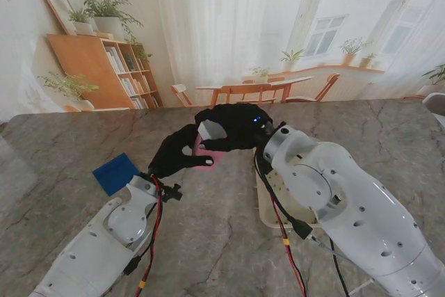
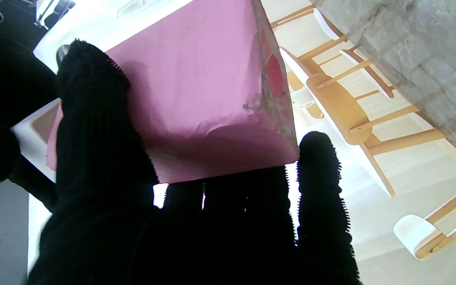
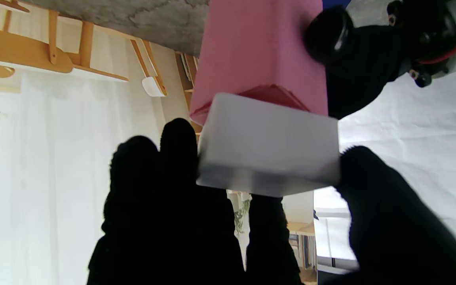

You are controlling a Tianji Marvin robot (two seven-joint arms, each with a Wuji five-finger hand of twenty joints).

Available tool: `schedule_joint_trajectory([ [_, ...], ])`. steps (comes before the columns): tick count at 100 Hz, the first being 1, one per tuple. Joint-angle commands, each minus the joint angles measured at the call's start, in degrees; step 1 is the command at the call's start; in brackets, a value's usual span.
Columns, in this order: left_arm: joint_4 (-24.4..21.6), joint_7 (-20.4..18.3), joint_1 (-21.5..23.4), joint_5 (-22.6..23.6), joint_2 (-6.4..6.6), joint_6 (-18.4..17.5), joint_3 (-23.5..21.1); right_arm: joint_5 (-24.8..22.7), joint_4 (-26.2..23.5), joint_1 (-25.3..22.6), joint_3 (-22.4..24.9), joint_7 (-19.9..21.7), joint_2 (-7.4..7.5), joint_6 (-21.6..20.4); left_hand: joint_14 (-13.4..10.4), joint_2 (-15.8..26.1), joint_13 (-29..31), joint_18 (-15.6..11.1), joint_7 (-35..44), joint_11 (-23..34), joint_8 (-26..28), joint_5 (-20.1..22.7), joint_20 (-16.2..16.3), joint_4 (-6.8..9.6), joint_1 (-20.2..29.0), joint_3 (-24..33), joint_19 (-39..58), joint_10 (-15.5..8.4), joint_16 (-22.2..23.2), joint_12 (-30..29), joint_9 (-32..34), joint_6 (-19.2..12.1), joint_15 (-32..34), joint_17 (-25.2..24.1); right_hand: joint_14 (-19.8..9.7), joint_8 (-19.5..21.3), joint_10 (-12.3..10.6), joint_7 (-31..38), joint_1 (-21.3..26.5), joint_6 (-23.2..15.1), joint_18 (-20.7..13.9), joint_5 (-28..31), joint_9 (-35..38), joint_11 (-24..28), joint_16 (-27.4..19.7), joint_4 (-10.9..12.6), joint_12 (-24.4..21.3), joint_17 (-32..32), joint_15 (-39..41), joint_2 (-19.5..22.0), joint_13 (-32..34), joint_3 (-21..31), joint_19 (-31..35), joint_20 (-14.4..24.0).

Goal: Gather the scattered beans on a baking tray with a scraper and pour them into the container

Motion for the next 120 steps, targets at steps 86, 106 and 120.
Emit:
schedule_joint_trajectory([
  [86, -0.5, 0.3, 0.5, 0.1, -0.12, 0.4, -0.2, -5.9, 6.6, 4.1, 1.0, -10.5, 0.08, -19.7, -2.5, 12.0, -0.2, -1.8, 11.2, 9.6, 3.9, 5.2, 0.0, 1.65, 17.5, 10.3, -0.1, -12.2, 0.7, 3.2, 6.3, -10.5, 1.2, -0.8, -11.0, -18.1, -15.6, 17.3, 13.0, -13.1, -0.7, -11.2, -0.8, 3.0, -21.5, -3.2, -15.6, -13.2, -35.9, -27.5, 2.4, 48.5, -23.0, -31.3],
  [106, -0.5, 0.1, 0.5, 0.0, -0.07, 0.6, -0.2, -5.6, 6.6, 3.7, 2.1, -10.9, 0.19, -23.2, -2.4, 11.9, -0.2, -1.8, 11.2, 9.7, 3.9, 5.1, 0.1, 1.65, 17.6, 10.3, -0.1, -12.2, 0.7, 3.2, 6.3, -10.4, 1.2, -0.8, -4.0, -18.0, -9.2, 4.2, -2.2, -6.5, 5.4, -13.7, -9.9, -1.1, -22.6, -3.6, -18.5, -24.4, -34.2, -25.9, -10.4, 46.5, -23.5, -27.4],
  [120, -0.5, 0.1, 0.5, -0.1, -0.05, 0.8, -0.2, -2.9, 6.2, 3.2, 3.3, -8.9, 0.31, -25.7, -2.4, 11.9, -0.3, -1.8, 11.2, 9.7, 3.9, 5.1, 0.1, 1.66, 17.6, 10.3, -0.1, -12.2, 0.7, 3.2, 6.2, -10.4, 1.2, -0.9, 1.0, -13.6, -3.4, -6.3, -14.5, -0.1, 7.8, -15.2, -15.3, -3.8, -22.6, -4.0, -18.9, -30.7, -34.1, -17.6, -17.8, 36.1, -24.1, -26.7],
])
